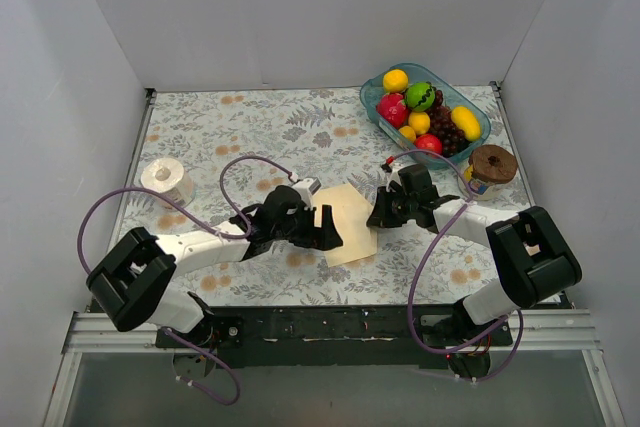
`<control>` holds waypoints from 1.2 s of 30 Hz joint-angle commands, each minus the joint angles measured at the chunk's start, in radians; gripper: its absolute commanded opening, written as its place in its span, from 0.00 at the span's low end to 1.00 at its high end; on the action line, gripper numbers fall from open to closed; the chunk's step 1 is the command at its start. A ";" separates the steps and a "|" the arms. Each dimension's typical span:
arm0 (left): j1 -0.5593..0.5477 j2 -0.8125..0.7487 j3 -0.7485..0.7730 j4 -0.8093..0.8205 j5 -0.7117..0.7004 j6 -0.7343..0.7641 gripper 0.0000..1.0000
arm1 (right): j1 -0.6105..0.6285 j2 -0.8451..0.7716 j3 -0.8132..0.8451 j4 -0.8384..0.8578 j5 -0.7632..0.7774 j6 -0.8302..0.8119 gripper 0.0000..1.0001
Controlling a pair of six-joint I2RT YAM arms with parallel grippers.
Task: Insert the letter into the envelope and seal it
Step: Place the 1/2-folded letter in the envelope.
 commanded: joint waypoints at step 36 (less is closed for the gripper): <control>0.141 0.189 0.074 0.078 -0.097 -0.002 0.77 | 0.008 0.053 0.127 -0.068 -0.091 -0.122 0.16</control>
